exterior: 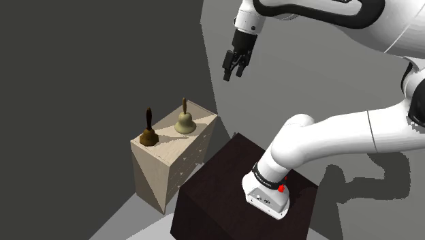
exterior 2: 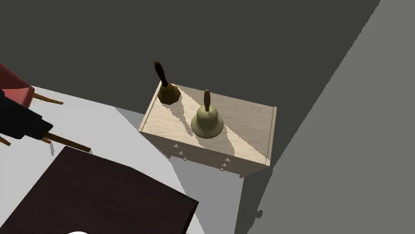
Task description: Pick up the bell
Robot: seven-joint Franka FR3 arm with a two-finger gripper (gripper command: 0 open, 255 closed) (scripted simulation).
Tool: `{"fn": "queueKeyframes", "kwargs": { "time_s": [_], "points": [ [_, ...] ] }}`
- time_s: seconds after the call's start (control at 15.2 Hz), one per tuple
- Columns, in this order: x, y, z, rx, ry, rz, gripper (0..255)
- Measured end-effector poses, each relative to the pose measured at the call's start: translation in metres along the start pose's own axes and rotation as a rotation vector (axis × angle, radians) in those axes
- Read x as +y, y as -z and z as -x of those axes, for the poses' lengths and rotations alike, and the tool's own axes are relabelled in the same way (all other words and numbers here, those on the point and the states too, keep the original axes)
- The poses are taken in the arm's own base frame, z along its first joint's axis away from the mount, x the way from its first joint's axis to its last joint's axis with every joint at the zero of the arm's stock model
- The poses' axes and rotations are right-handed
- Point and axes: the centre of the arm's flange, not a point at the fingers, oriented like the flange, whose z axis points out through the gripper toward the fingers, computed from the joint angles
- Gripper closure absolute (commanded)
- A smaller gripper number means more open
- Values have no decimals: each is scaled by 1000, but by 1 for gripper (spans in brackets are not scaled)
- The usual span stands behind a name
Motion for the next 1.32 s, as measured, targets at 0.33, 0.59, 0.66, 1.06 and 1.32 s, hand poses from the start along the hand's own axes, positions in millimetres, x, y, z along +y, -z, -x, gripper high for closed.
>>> {"fn": "queueKeyframes", "kwargs": {
  "time_s": [0.33,0.59,0.66,1.06,1.32],
  "points": [
    [10,-21,-29,-14,2,11,0],
    [21,-54,-75,-31,6,26,0],
    [23,-63,-86,-35,7,30,0],
    [43,-110,-149,-60,12,53,0],
    [56,-141,-186,-76,16,68,0]
  ]
}}
